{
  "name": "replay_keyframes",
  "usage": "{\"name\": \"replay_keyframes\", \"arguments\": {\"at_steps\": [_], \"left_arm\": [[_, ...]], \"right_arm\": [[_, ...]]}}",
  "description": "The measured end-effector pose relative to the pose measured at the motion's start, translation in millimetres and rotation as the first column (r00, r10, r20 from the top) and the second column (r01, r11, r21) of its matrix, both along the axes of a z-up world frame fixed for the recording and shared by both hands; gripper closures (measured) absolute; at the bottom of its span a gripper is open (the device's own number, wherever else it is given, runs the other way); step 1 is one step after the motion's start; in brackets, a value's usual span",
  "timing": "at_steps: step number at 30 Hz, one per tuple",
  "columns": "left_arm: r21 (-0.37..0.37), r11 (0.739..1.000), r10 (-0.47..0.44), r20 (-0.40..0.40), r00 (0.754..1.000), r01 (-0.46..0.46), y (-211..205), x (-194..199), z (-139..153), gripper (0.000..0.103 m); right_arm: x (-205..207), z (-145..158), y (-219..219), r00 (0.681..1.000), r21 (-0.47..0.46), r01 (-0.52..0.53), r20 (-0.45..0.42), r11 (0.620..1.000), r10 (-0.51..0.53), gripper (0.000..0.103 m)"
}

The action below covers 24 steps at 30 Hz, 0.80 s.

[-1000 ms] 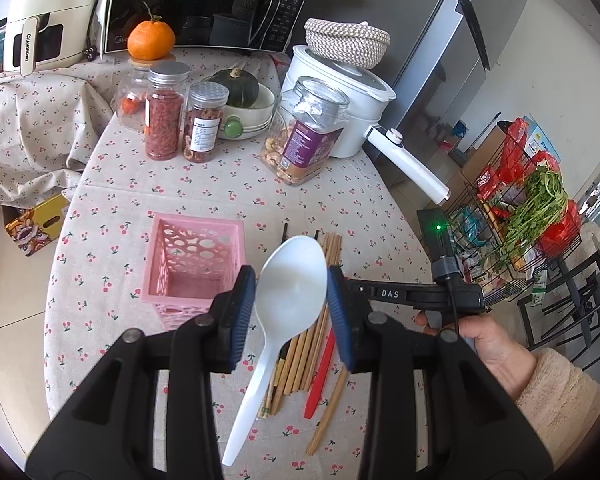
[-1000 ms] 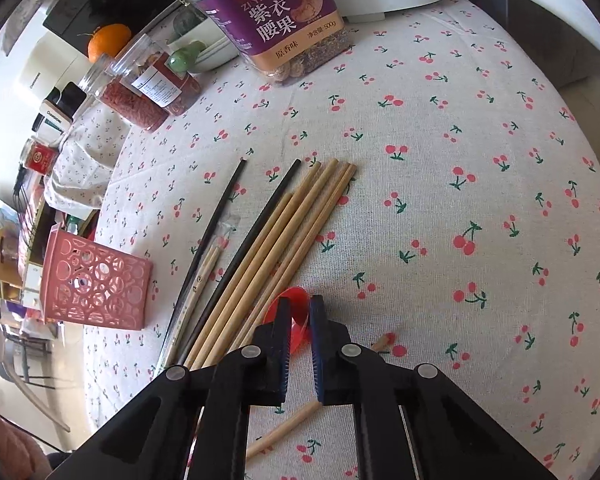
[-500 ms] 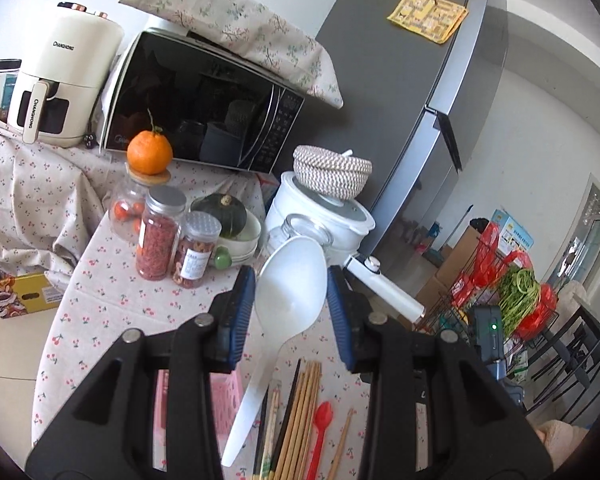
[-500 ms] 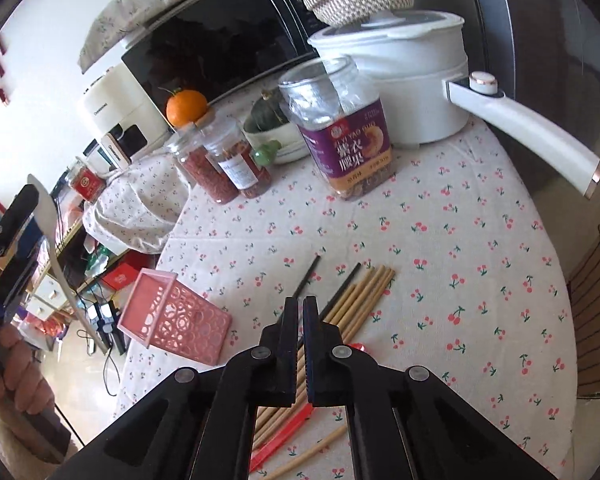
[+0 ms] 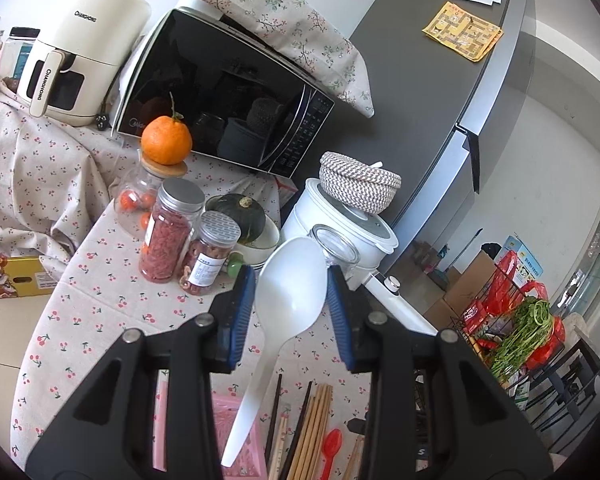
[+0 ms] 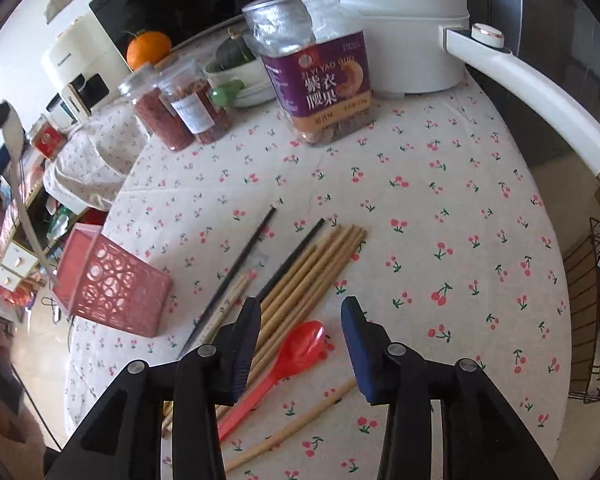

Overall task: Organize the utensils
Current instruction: 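Carry the white spoon into the pink holder with the left tool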

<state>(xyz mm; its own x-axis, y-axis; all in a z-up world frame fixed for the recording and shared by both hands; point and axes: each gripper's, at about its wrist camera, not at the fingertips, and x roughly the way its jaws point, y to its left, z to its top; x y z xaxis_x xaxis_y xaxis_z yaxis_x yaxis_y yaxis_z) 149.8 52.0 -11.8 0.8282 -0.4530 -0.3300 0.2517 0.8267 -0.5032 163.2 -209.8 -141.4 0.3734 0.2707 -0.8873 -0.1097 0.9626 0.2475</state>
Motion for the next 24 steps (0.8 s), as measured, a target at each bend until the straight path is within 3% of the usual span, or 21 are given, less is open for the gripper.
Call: {"name": "replay_keyframes", "arguments": {"at_steps": [5, 7, 13, 16, 19, 24], "left_arm": [[-0.016, 0.999, -0.029, -0.013, 0.999, 0.029, -1, -8, 1, 0.065], [-0.014, 0.999, -0.031, -0.016, 0.999, 0.031, -1, -10, 1, 0.065], [-0.035, 0.999, -0.025, -0.024, 0.999, 0.024, 7, -14, 2, 0.065], [-0.044, 0.999, -0.026, -0.024, 0.999, 0.025, 10, -16, 3, 0.065], [-0.041, 0.999, -0.022, -0.024, 0.999, 0.021, 11, -18, 3, 0.065], [-0.037, 0.999, 0.003, -0.009, 1.0, -0.004, 15, -20, 5, 0.065]], "right_arm": [[6, -33, 8, 0.997, -0.056, -0.044, -0.062, 0.997, 0.04, 0.061], [5, -37, 6, 0.999, -0.048, -0.044, -0.031, 0.998, 0.043, 0.064], [5, -40, -17, 0.999, 0.135, -0.004, -0.035, 0.991, 0.008, 0.081], [4, -42, -26, 0.999, 0.205, -0.008, -0.051, 0.979, 0.018, 0.084], [1, -43, -25, 0.997, 0.203, -0.033, -0.061, 0.979, 0.046, 0.096], [-7, -29, -15, 0.997, 0.155, -0.064, -0.032, 0.986, 0.07, 0.098]]}}
